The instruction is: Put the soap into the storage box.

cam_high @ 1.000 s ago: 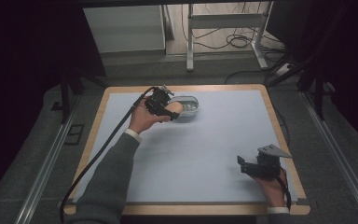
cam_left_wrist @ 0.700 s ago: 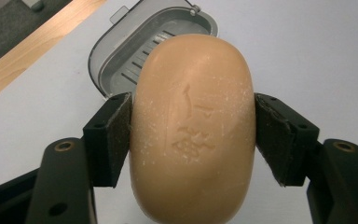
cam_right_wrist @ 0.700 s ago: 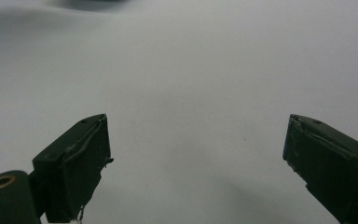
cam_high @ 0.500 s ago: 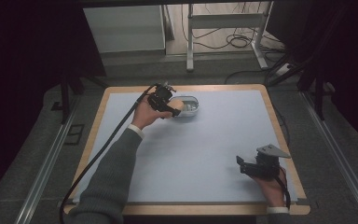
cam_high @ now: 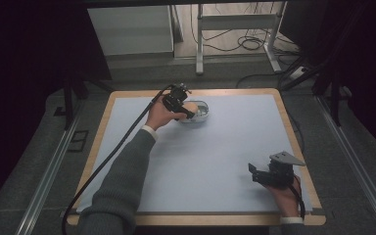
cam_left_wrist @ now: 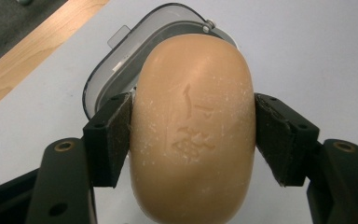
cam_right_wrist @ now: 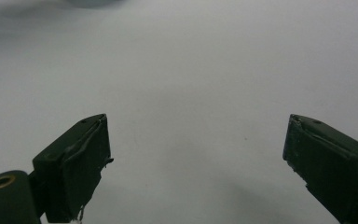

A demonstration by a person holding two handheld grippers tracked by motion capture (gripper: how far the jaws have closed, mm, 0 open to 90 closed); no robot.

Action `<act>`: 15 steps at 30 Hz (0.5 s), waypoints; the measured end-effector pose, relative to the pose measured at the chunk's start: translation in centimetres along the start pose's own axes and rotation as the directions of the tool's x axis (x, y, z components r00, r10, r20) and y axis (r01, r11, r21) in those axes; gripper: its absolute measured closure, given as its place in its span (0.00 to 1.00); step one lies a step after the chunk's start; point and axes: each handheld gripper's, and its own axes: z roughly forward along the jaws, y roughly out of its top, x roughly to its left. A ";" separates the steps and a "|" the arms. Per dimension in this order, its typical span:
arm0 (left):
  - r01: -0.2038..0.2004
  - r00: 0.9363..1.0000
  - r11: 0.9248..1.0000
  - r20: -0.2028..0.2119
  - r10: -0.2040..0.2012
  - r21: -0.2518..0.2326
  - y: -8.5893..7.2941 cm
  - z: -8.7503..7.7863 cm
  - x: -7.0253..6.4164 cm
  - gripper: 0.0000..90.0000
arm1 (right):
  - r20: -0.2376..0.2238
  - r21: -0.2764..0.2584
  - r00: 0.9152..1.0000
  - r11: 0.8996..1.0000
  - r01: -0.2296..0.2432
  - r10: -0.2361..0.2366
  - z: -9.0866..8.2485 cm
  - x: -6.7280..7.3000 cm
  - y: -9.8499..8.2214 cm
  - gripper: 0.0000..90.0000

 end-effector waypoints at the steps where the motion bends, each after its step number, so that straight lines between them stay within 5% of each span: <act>1: -0.003 1.000 1.000 0.003 0.003 0.005 0.1 0.1 0.1 0.36 | 0.001 0.000 1.000 1.000 0.000 0.000 0.0 0.0 0.0 0.08; 15: -0.029 1.000 0.998 0.007 0.029 0.054 1.5 2.2 0.8 0.36 | 0.007 0.006 1.000 1.000 0.002 -0.002 0.0 0.0 -0.1 0.08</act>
